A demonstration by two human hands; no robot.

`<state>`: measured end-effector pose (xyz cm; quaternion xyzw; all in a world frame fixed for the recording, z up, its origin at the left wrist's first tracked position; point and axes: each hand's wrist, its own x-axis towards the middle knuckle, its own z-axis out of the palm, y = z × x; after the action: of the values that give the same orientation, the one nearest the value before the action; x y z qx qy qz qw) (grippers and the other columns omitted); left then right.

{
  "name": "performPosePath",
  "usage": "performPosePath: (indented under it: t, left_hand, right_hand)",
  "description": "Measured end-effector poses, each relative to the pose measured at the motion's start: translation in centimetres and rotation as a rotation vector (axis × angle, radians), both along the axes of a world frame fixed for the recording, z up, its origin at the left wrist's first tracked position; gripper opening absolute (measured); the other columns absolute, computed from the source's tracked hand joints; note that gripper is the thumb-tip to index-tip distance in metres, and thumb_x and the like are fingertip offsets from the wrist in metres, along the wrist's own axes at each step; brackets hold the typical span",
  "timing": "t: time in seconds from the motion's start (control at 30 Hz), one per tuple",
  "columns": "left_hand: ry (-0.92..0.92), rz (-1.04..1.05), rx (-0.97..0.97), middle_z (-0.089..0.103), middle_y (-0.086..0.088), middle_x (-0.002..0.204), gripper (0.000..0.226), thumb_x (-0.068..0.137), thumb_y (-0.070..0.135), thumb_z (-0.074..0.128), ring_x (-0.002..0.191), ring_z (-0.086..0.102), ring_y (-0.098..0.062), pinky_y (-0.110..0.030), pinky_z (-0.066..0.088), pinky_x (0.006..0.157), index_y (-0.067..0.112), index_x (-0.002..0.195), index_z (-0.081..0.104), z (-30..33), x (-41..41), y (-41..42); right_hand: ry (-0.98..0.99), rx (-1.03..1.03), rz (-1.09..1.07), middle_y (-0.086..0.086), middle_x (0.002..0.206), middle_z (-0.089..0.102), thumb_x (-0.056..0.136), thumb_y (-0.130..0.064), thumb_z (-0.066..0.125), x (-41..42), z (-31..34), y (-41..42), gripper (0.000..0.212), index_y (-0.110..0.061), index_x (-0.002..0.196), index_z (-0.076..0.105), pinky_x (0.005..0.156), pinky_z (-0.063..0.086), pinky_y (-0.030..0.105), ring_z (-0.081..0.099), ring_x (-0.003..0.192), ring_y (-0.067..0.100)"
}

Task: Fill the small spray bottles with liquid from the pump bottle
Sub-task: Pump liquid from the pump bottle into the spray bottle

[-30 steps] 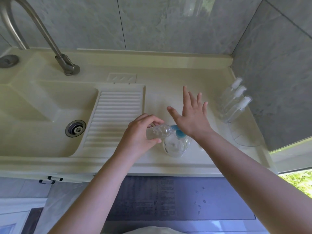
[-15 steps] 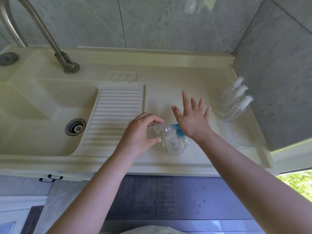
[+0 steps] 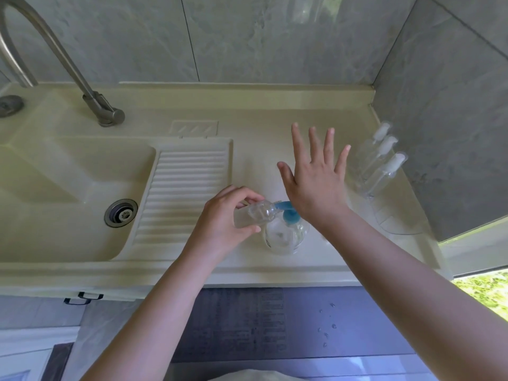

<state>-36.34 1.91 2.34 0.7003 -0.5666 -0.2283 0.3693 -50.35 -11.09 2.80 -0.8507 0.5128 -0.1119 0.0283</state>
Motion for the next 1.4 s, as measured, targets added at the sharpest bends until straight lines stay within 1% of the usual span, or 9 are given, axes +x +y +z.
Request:
performPosePath:
  t: [0.1,0.27,0.43,0.6,0.73,0.9,1.03,1.2,1.4]
  left_hand:
    - [0.000,0.000,0.014,0.062,0.017,0.102,0.049,0.063,0.005,0.086,0.096,0.058,0.005,-0.007,0.041,0.088,0.028,0.104,0.069,-0.1,0.0,0.0]
    - [0.013,0.003,0.011,0.062,0.017,0.102,0.049,0.064,0.004,0.086,0.097,0.056,0.009,-0.001,0.037,0.085,0.030,0.102,0.069,0.1,-0.1,0.2]
    - [0.003,-0.008,0.017,0.062,0.016,0.102,0.049,0.064,0.004,0.087,0.097,0.056,0.008,-0.003,0.039,0.088,0.028,0.103,0.070,0.0,0.0,0.2]
    - [0.000,-0.006,0.014,0.061,0.018,0.101,0.048,0.064,0.005,0.087,0.097,0.055,0.010,-0.001,0.038,0.086,0.029,0.103,0.069,0.1,0.1,0.2]
    - [-0.014,-0.014,0.017,0.062,0.017,0.102,0.048,0.065,0.006,0.087,0.098,0.056,0.007,-0.003,0.039,0.088,0.028,0.104,0.070,0.1,0.1,0.2]
    - [0.005,-0.007,0.016,0.061,0.018,0.102,0.049,0.065,0.005,0.086,0.097,0.055,0.009,-0.002,0.038,0.087,0.029,0.103,0.069,0.2,-0.1,0.2]
    - [-0.004,-0.011,0.013,0.062,0.017,0.101,0.049,0.064,0.005,0.086,0.097,0.056,0.006,-0.003,0.038,0.086,0.029,0.103,0.069,0.2,-0.1,0.1]
    - [-0.008,-0.016,0.000,0.062,0.017,0.100,0.049,0.063,0.004,0.086,0.097,0.057,0.005,-0.005,0.040,0.087,0.028,0.102,0.070,0.2,-0.2,0.1]
    - [-0.016,-0.011,0.010,0.062,0.016,0.101,0.050,0.063,0.004,0.087,0.096,0.057,0.005,-0.002,0.038,0.086,0.028,0.103,0.070,0.0,-0.1,0.2]
  right_hand:
    - [0.006,0.132,-0.017,0.012,0.166,0.006,0.105,-0.045,0.023,0.3,-1.1,0.5,0.062,-0.028,0.159,-0.002,0.118,-0.006,0.063,-0.011,0.151,0.039]
    - [-0.001,-0.083,0.031,0.014,0.166,0.008,0.104,-0.046,0.025,0.1,-0.2,0.0,0.064,-0.025,0.159,0.001,0.120,-0.006,0.059,-0.008,0.152,0.040]
    - [-0.045,0.047,-0.006,0.017,0.164,0.015,0.105,-0.040,0.024,0.1,-1.4,0.4,0.060,-0.022,0.160,0.009,0.121,-0.003,0.057,-0.005,0.152,0.040]
    - [-0.055,-0.120,0.027,0.017,0.165,0.010,0.104,-0.039,0.032,0.0,0.1,0.1,0.067,-0.020,0.160,0.000,0.121,-0.005,0.055,-0.006,0.152,0.040]
    - [-0.066,-0.031,0.024,0.018,0.163,0.019,0.104,-0.032,0.034,0.1,-1.1,0.7,0.063,-0.018,0.160,0.007,0.121,-0.001,0.060,-0.002,0.151,0.043]
    - [-0.026,-0.125,0.047,0.018,0.165,0.010,0.103,-0.035,0.036,0.2,0.3,0.3,0.069,-0.022,0.159,-0.001,0.120,-0.004,0.060,-0.003,0.151,0.043]
    - [-0.031,-0.027,0.049,0.015,0.164,0.018,0.105,-0.030,0.032,0.3,-0.9,1.1,0.061,-0.024,0.159,0.007,0.118,-0.001,0.064,0.000,0.151,0.043]
    - [-0.036,-0.131,0.060,0.013,0.165,0.017,0.103,-0.031,0.038,0.1,-0.2,0.6,0.065,-0.023,0.160,0.008,0.118,-0.002,0.064,-0.001,0.151,0.043]
    - [-0.038,0.020,0.041,0.013,0.165,0.014,0.106,-0.029,0.031,-0.1,-1.2,0.6,0.057,-0.025,0.159,0.010,0.118,-0.004,0.063,-0.006,0.151,0.042]
